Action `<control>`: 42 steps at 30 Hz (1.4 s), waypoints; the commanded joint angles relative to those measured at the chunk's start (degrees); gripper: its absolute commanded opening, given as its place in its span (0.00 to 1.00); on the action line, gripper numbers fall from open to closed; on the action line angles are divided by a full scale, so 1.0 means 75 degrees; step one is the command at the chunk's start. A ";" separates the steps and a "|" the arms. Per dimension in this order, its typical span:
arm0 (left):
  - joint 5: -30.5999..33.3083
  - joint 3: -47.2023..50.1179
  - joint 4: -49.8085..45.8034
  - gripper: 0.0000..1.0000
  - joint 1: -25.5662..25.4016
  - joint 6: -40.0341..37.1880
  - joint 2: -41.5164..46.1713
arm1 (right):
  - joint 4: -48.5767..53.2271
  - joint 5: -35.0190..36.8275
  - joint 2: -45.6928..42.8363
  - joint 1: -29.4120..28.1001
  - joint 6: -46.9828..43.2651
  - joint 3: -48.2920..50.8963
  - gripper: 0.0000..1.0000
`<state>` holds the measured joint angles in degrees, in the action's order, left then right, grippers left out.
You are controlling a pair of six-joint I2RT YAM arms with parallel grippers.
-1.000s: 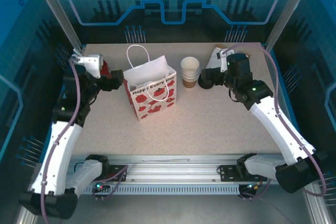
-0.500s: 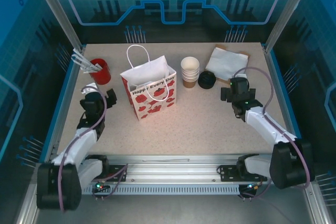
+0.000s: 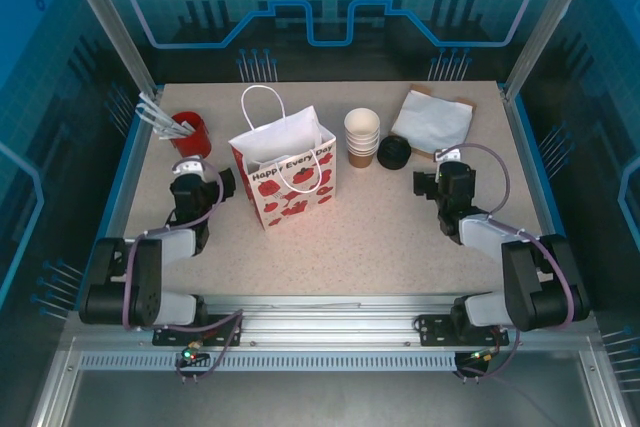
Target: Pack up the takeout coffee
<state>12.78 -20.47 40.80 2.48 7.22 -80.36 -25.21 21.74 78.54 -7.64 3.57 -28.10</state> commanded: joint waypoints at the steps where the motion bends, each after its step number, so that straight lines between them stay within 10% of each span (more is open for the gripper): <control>1: -0.0532 -0.0297 0.0445 0.99 -0.0011 -0.0252 -0.0270 | -0.1301 -0.0611 0.0238 0.0143 -0.0260 0.0173 1.00; 12: -0.1063 0.0277 0.2574 0.99 -0.0035 -0.0536 -0.1210 | -0.2737 -0.1261 0.1006 0.0347 -0.0313 0.0630 1.00; 42: -0.1528 -0.0227 0.1372 0.99 -0.0236 -0.0931 -0.1097 | -0.2720 -0.1268 0.1000 0.0333 -0.0317 0.0616 1.00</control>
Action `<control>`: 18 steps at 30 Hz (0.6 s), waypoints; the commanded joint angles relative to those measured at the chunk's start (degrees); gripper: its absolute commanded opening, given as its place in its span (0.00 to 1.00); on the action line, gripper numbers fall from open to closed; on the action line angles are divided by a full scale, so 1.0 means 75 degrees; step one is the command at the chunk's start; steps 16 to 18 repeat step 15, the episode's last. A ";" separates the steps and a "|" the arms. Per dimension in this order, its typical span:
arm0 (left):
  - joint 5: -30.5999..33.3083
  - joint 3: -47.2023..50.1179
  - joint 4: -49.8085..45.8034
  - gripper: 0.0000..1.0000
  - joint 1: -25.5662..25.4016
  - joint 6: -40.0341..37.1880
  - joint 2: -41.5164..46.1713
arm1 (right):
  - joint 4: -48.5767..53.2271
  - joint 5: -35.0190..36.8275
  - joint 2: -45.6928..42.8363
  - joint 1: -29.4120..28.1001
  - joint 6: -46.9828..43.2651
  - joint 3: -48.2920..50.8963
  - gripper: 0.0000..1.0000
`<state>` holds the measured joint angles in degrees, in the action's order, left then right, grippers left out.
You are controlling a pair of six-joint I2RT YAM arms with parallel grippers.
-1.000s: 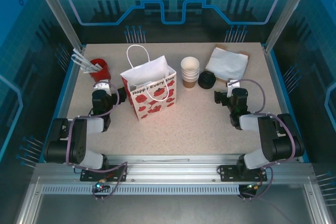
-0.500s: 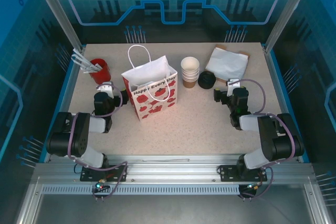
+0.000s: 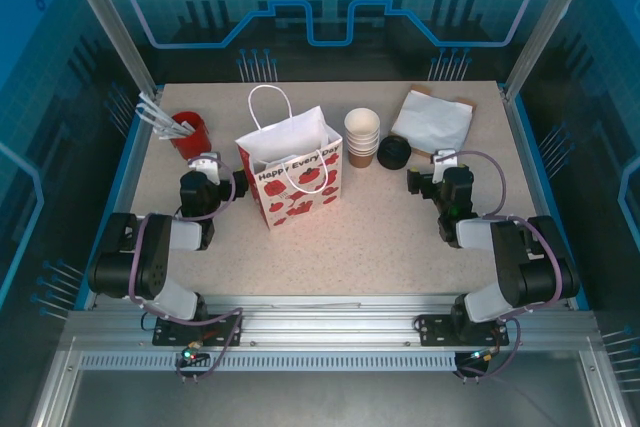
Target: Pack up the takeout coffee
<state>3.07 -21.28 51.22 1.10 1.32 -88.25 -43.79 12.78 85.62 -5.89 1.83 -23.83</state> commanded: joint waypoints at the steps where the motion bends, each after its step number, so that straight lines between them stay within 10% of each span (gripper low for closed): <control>1: -0.0234 -0.0126 -0.0015 0.99 -0.0053 -0.0141 -0.0037 | -0.0242 -0.0071 0.0056 0.0105 -0.0081 0.0049 1.00; 18: -0.0237 -0.0133 -0.0021 0.99 -0.0050 -0.0135 -0.0036 | -0.0238 -0.0103 0.0068 0.0104 -0.0100 0.0046 1.00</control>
